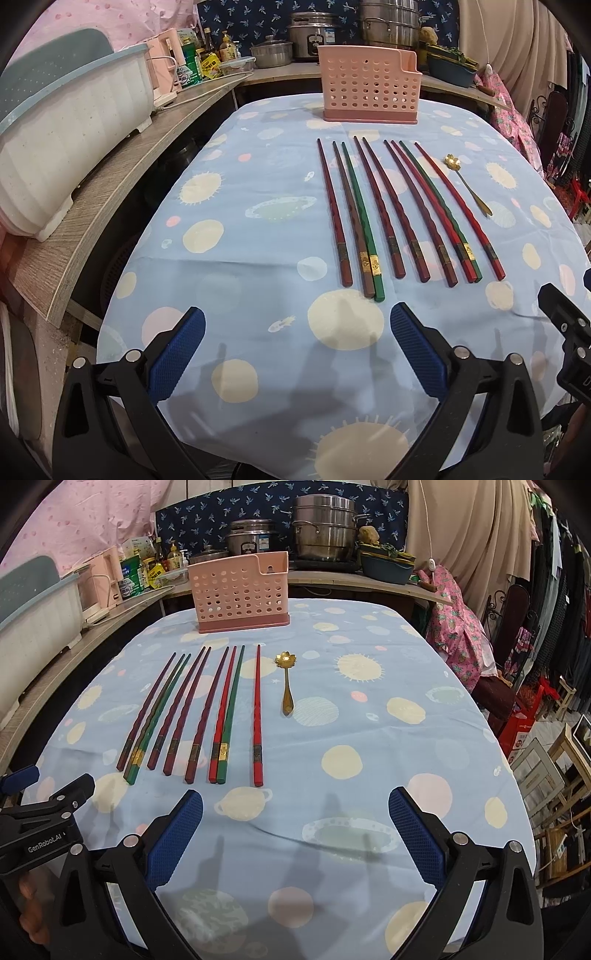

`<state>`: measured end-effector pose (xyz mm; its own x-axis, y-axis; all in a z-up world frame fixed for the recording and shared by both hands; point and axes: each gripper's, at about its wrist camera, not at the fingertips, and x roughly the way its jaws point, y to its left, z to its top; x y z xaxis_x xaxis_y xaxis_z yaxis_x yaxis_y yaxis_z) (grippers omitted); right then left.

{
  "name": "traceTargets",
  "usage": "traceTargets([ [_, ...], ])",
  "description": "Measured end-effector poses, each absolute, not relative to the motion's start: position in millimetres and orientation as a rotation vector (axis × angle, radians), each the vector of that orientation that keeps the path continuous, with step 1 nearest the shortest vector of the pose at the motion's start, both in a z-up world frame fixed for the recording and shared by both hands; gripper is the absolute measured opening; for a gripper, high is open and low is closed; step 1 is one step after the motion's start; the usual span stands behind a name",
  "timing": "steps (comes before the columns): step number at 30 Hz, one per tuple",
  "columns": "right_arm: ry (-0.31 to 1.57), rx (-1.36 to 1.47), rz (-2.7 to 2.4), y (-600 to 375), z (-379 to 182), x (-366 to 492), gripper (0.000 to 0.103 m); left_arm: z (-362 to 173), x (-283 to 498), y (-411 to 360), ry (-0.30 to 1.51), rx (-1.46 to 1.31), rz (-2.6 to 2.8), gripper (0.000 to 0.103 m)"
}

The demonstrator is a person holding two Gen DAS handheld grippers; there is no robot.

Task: Organize utensils

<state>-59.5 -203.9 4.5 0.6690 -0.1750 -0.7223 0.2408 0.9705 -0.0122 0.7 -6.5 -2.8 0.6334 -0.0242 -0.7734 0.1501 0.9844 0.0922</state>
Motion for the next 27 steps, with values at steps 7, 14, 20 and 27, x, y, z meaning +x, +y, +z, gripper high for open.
traceTargets([
  [7,0.806,0.089,-0.233,-204.7,4.6,-59.6,0.096,-2.9,0.6,-6.9,0.877,0.154,-0.1,0.096],
  [14,0.806,0.09,-0.234,-204.3,4.5,-58.5,0.096,-3.0,0.7,-6.9,0.877,0.154,-0.102,0.096],
  [20,0.807,0.091,-0.233,-204.5,4.3,-58.6,0.096,-3.2,-0.3,-7.6,0.877,0.157,-0.104,0.095],
  [27,0.807,0.092,-0.233,-205.6,4.6,-59.0,0.096,-2.9,-0.7,-8.6,0.877,0.159,-0.105,0.095],
])
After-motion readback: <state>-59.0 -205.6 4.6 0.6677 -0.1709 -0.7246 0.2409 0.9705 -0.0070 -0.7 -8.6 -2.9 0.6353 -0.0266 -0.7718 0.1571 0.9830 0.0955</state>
